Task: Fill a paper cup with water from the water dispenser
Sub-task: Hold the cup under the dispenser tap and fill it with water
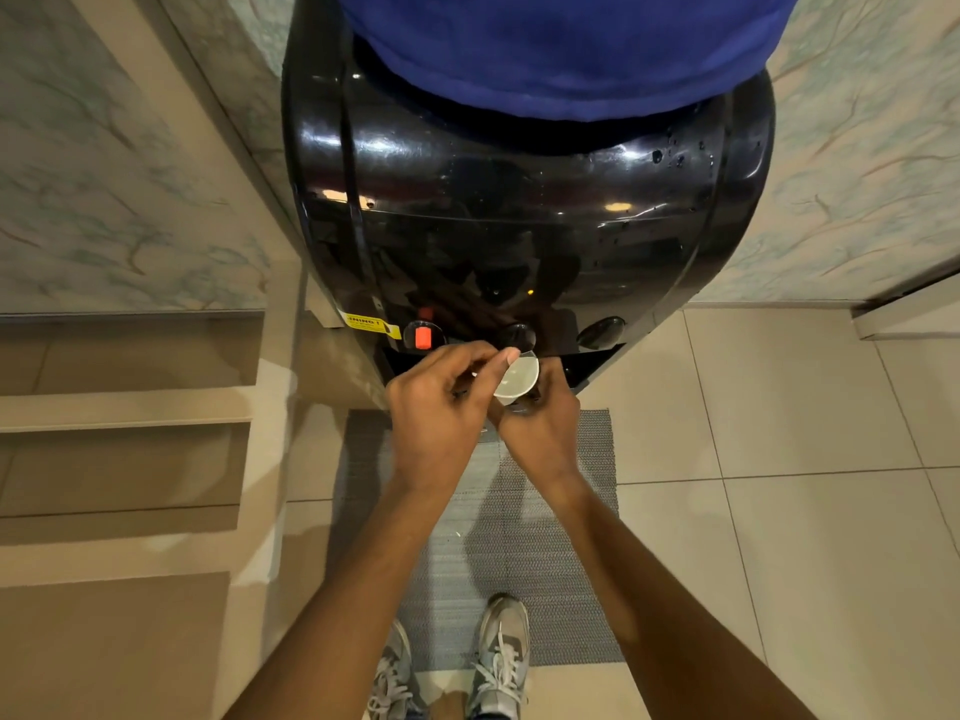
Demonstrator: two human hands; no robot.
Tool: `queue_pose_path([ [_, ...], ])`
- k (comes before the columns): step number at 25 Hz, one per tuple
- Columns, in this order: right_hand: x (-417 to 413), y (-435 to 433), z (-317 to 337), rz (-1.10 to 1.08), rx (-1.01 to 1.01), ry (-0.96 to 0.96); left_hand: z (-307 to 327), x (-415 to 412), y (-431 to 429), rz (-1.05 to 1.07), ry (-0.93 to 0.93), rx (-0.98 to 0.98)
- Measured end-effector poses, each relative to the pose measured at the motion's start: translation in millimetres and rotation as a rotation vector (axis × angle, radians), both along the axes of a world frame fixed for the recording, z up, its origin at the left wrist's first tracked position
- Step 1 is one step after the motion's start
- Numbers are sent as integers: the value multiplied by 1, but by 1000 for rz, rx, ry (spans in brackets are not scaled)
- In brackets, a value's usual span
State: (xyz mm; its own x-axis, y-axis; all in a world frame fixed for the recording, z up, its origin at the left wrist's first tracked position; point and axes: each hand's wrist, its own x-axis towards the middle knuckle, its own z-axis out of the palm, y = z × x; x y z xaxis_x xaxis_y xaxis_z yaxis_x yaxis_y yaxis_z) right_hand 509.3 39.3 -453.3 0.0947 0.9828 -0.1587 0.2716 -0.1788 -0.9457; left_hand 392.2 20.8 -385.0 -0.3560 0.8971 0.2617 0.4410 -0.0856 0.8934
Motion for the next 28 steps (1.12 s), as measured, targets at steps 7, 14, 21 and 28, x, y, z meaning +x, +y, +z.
queue_pose_path([
  [7,-2,5,-4,-3,26,-2,5,7,4,85,-97,9],
  [14,-4,10,-10,9,34,26,4,13,13,167,-176,-49],
  [21,-3,9,-12,31,41,8,6,11,12,145,-141,-23],
  [28,-1,8,-15,20,17,-40,9,12,12,152,-134,-26],
])
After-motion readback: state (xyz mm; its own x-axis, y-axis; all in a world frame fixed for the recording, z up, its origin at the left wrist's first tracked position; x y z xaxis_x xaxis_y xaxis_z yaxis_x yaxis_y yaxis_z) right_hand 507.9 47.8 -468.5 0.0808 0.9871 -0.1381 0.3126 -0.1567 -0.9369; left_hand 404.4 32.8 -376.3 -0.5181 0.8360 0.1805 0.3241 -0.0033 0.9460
